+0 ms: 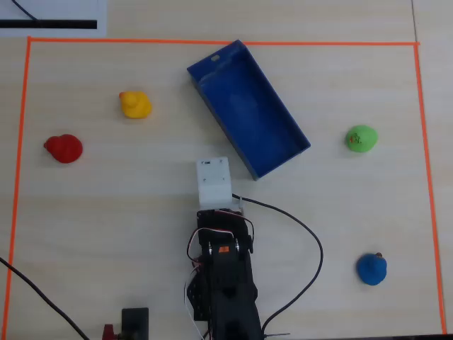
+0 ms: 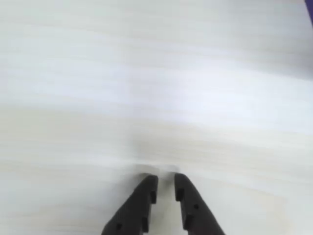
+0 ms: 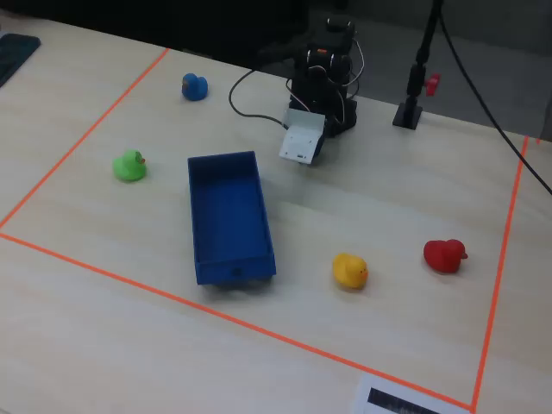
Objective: Grasp green duck and put it into box.
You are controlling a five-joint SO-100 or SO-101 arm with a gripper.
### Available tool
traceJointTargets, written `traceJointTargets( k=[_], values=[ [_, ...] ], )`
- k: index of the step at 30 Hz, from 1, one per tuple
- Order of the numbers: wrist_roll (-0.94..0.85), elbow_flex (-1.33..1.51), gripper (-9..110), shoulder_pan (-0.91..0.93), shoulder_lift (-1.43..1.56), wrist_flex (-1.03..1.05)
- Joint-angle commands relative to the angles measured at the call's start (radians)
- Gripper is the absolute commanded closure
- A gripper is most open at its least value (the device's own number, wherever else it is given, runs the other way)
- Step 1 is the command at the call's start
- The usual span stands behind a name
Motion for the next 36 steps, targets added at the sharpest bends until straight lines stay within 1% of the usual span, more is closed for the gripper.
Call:
traceJointTargets(
  k=[1, 17, 31, 36],
  values=[
    [0.002, 0.003, 100, 0.005, -0.002, 0.006],
    [0.002, 0.003, 100, 0.005, -0.002, 0.006],
    [0.000, 0.003, 94, 0.005, -0.002, 0.006],
    [0.000, 0.003, 94, 0.005, 0.000, 0.006]
  ],
)
